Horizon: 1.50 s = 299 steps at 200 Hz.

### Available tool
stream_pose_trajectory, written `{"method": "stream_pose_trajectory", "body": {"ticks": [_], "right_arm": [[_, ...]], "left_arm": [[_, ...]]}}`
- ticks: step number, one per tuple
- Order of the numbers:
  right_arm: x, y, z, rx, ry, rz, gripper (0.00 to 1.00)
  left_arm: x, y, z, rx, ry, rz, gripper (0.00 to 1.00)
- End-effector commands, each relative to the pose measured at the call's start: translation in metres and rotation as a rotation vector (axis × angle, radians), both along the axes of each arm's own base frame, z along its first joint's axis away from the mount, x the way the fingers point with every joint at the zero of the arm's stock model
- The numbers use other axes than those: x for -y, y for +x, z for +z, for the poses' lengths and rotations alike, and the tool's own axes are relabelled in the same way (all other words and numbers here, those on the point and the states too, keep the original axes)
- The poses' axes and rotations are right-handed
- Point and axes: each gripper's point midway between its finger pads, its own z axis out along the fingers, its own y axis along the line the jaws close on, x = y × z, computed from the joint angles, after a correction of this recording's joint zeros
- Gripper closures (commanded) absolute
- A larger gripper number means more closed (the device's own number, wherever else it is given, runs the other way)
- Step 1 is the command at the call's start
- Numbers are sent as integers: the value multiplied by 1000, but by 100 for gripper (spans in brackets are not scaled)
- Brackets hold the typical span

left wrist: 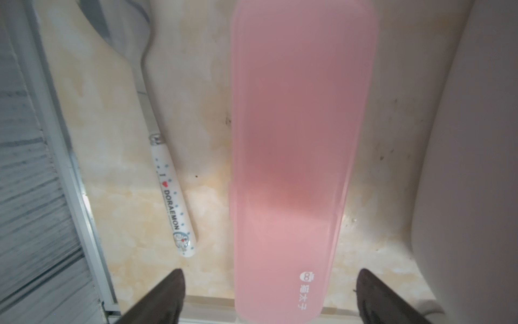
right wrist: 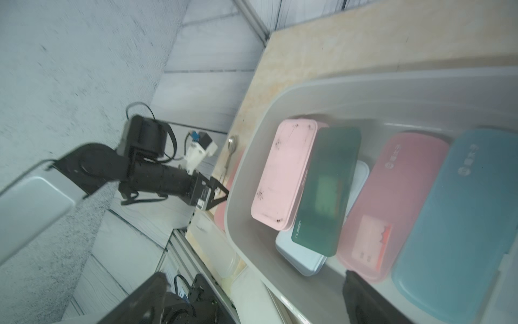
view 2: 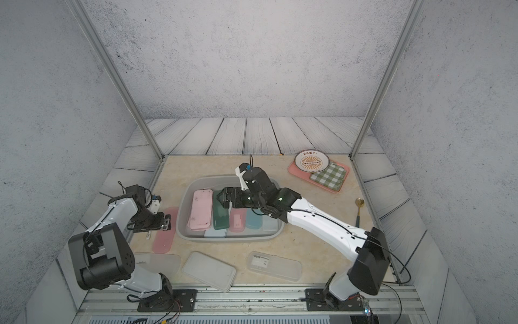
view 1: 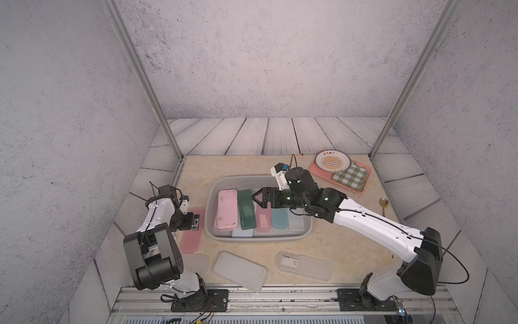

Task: Put the pencil case into the storage box
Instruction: Pick up the pencil case from the center of the board.

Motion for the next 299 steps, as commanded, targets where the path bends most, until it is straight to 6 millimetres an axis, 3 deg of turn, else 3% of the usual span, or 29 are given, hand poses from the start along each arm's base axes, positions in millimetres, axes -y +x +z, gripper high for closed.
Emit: {"method": "stream_pose_trajectory", "body": {"ticks": [1,39,97,142,175,199,241,275,299], "right_arm": [[10,7,-3,14,25,-50,1],[3,9,10,15,111,-49,1],[-7,14,12,-21,195,-62,1],[-5,15,26,-26,318,-101,1],[3,15,36,4,334,-122,1],[13,12,49,43,349,-135,1],[43,6,73,161,314,-170,1],[73,2,86,267,270,-221,1],[95,0,87,318,225,-269,1]], "left_arm": [[0,-7,-8,21,9,-96,2],[1,-5,-30,9,1,-125,3],[3,1,-50,-11,-20,-133,6],[-1,8,-51,-36,30,-144,20],[1,6,-48,-51,23,-145,38],[3,1,-17,-24,28,-134,42],[9,-9,86,161,81,-76,44],[44,-16,146,250,9,-77,46],[90,-8,176,298,-60,-135,47]]}}
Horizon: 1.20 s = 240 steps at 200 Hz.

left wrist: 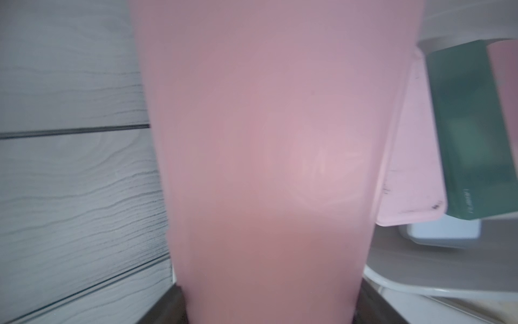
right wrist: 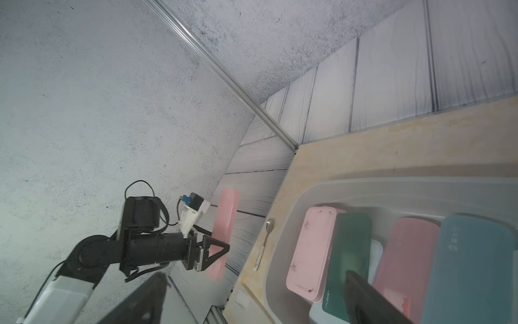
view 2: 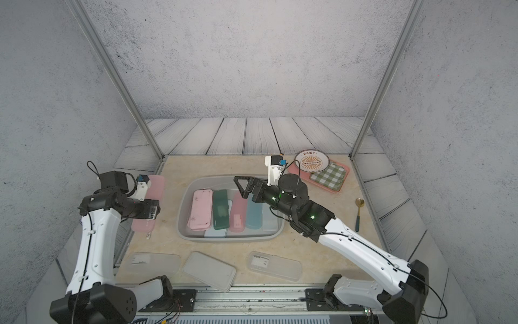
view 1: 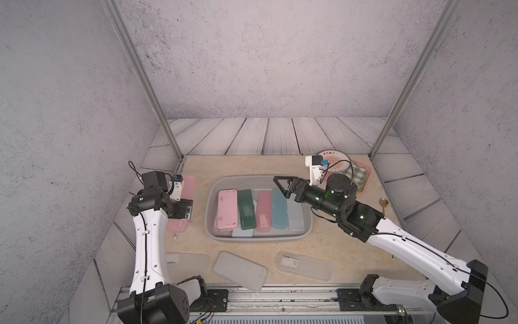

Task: Put the pencil case into the storage box
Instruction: Pick up the pencil case from the center of the board, then place the pencil case at the storage box.

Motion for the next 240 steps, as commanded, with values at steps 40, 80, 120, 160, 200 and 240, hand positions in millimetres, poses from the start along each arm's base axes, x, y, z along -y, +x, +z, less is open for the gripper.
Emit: {"method": "stream_pose_trajectory", "body": {"ticks": [40,80,120,160,200,240], "right_arm": [[76,-6,-8,80,-119,-235,1],[113,-22,-17,72,-56,-323,1],[121,-32,-22,52,-12,-316,1],[112,-35,-29,24,12,-271,1],[100,-34,-37,-1,29,-230,1],[94,-34,-38,-2,22,-201,1]], "left_arm": [[121,5,31,2,-269,-13,50],[183,24,9,-37,-414,15,52],[241,51,-26,-109,-327,-7,54],[294,66,-68,-182,-279,-17,54],[342,68,-103,-229,-267,-47,54],[334,69,-144,-293,-163,-18,54]]}}
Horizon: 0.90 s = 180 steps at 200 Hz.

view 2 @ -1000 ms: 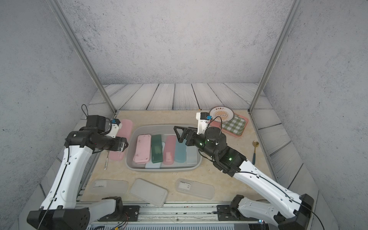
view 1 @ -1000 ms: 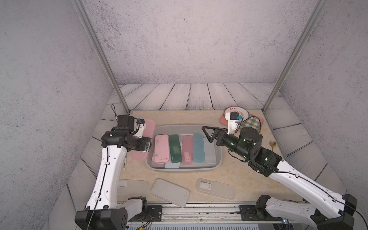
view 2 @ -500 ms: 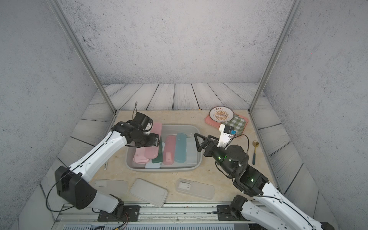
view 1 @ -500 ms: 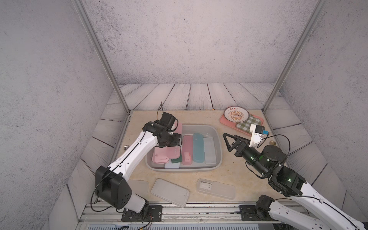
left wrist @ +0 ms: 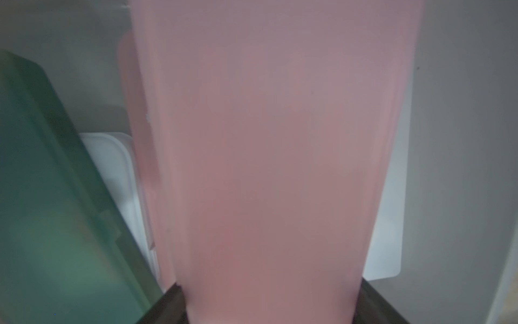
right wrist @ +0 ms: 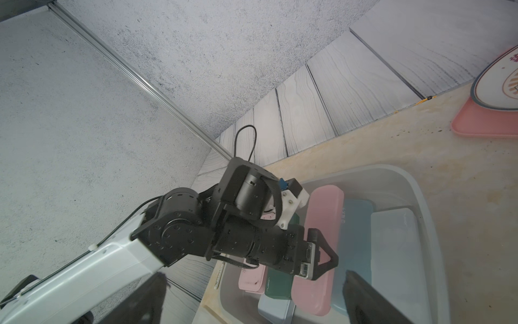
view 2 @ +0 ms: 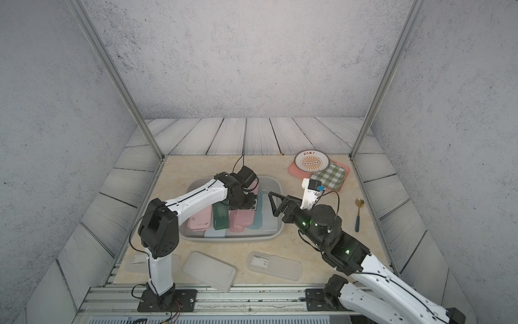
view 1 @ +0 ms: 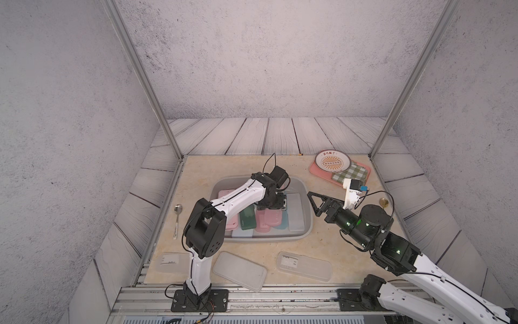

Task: Put the pencil case into the storage box
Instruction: Place the pencil case at the storage box.

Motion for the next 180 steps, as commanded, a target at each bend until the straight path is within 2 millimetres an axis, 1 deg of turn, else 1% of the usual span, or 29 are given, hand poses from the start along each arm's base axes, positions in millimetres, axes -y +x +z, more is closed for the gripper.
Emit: {"method": "stream_pose_trajectory", "body": {"ticks": [1,22,56,92,137,148,162,172,180], "right_arm": [[-5,-2,6,16,23,28,1],[-3,-2,4,21,17,23,1],[1,-2,2,28,9,8,1],[2,-3,0,26,5,6,1],[8,-2,-4,12,18,-21,1],[9,-3,-6,7,18,-21,1],[10,-4,-8,1,14,-22,1],[10,-4,-9,-2,14,-23,1],[11,-5,-10,-2,17,-24,1]], "left_arm": [[-12,6,-11,1,65,29,54],[-22,-1,-20,-25,105,24,54],[-34,-6,-21,-30,121,27,54],[-47,-10,-29,-67,145,53,54],[-57,-10,-24,-57,156,68,49],[-56,-12,-23,-65,143,67,49],[-54,-13,-23,-68,129,60,44],[-52,-13,-23,-69,118,55,37],[-50,-13,-22,-70,113,54,29]]}}
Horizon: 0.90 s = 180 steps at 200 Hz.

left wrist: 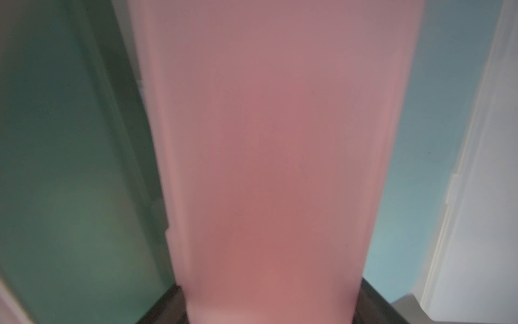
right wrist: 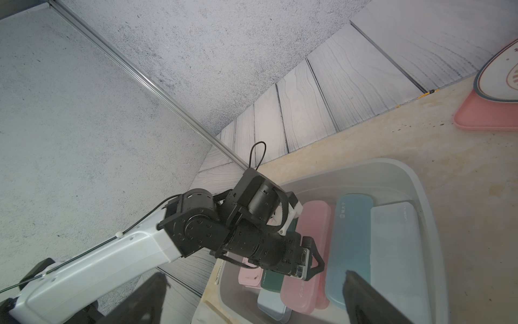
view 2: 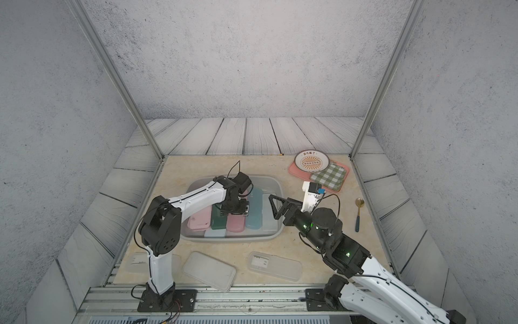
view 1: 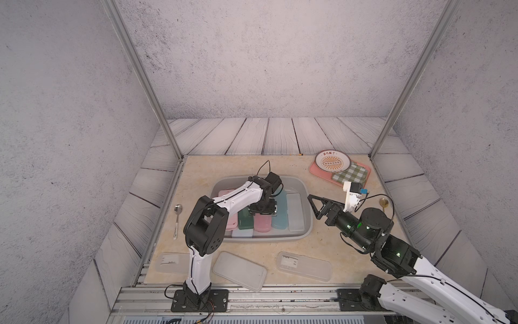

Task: Put the pencil case into the storage box
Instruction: Place the pencil case at the storage box, then pick up the pencil case from the center of the board.

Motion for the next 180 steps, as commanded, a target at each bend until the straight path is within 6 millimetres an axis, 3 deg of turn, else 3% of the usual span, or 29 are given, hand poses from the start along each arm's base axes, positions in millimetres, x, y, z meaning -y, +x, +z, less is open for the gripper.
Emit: {"method": "stream_pose_trajectory", "body": {"ticks": [1,11,24,55,67,88,111,125,145,163,180], "right_arm": [[7,-1,0,0,13,-22,1],[8,-2,0,1,16,-26,1],[9,-2,1,4,18,-28,1],[12,-4,7,18,22,-30,1],[13,-4,7,18,18,-34,1],[16,-5,5,17,12,-43,1],[19,-4,2,19,4,-53,1],[18,-4,2,30,-4,-52,1],[17,-2,5,46,-24,-55,1],[13,1,11,60,-30,-51,1],[6,4,19,81,-31,-30,1]], "left_arm": [[-2,-3,7,-4,-16,-7,28],[1,-3,7,-8,-26,-10,20],[3,-3,7,-13,-32,-10,0],[4,-4,5,-19,-36,-13,0],[6,-2,14,1,-55,-21,0],[16,2,59,104,-125,-86,0],[13,4,138,304,-166,-267,0],[-7,-3,174,427,-89,-435,0],[-56,-33,198,457,20,-687,0],[-114,-62,205,439,-16,-755,0],[-165,-108,195,290,31,-883,0]]}}
